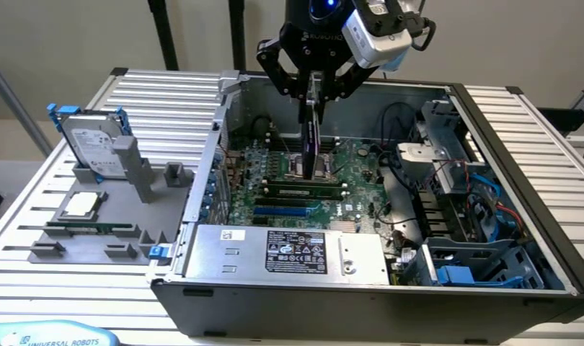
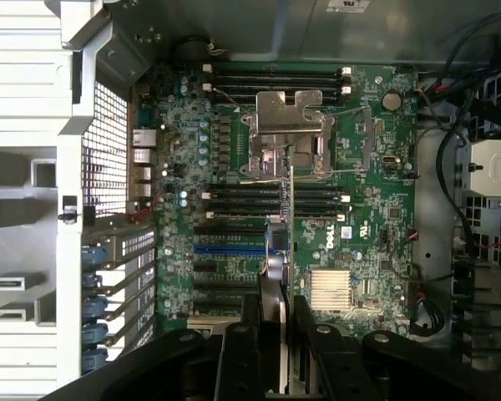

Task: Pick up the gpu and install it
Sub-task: 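Insert the gpu into the slot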

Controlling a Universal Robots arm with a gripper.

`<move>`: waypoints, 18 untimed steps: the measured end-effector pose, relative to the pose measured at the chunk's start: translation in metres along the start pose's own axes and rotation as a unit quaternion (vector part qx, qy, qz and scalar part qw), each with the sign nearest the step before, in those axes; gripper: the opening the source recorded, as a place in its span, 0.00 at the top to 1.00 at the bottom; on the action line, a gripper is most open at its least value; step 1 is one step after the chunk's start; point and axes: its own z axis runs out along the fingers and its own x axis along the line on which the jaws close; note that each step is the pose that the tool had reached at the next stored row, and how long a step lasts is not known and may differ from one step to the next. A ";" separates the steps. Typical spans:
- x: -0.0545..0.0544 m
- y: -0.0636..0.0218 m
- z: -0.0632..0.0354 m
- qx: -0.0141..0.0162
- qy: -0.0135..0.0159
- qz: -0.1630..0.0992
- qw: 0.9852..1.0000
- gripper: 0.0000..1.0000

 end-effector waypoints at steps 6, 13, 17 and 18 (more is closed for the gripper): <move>0.000 0.0000 0.0000 0.000 0.000 0.000 1.000 0.73; 0.000 0.0001 0.0008 0.000 -0.001 -0.026 1.000 0.73; 0.000 0.0001 0.0017 0.000 0.000 -0.062 0.998 0.73; 0.000 0.0001 0.0019 0.000 0.000 -0.071 0.997 0.73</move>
